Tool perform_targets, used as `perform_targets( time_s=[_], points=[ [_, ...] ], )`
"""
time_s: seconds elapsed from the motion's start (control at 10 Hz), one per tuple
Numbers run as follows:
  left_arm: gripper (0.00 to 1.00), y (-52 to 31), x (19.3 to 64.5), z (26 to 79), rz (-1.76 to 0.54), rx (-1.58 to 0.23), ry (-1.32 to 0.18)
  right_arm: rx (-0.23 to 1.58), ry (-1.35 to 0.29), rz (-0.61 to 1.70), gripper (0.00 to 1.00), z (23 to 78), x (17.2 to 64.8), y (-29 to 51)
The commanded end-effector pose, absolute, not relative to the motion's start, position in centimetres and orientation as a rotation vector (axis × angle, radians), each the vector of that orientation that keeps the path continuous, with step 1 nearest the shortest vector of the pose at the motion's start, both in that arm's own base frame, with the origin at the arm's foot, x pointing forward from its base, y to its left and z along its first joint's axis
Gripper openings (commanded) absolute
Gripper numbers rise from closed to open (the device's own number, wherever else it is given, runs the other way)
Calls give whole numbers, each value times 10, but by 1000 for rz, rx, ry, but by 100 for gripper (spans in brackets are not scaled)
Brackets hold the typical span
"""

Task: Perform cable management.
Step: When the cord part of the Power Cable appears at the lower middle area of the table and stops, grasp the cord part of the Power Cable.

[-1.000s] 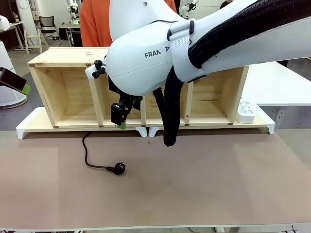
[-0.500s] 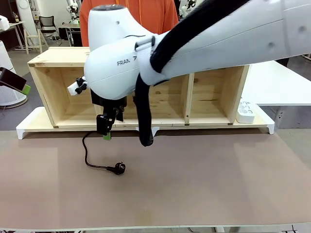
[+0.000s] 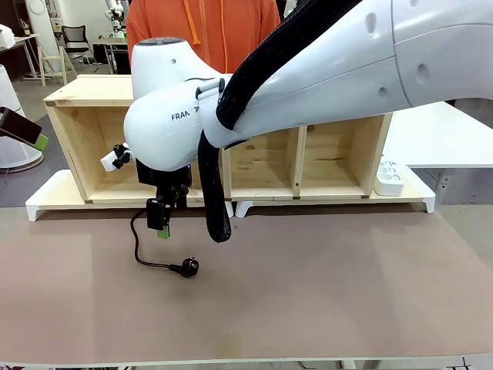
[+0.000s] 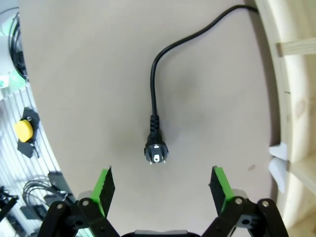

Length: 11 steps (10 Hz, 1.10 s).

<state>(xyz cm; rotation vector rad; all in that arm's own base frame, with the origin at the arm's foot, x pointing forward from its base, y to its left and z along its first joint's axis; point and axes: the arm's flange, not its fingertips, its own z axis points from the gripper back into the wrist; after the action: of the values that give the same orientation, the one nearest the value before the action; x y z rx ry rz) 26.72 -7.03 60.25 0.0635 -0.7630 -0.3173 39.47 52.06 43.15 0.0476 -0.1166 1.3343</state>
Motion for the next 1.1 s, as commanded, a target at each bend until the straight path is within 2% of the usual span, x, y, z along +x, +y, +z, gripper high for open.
perform_targets(
  time_s=[0.0,0.3,1.0],
  points=[
    [100,-69,266,602,-321,64,-756,45,-124,1372,100,415,395,530],
    [100,-69,266,602,-321,64,-756,7,-140,1390,100,386,402,543],
    [100,-69,266,602,-321,64,-756,71,-59,1368,100,341,420,543]
  ],
)
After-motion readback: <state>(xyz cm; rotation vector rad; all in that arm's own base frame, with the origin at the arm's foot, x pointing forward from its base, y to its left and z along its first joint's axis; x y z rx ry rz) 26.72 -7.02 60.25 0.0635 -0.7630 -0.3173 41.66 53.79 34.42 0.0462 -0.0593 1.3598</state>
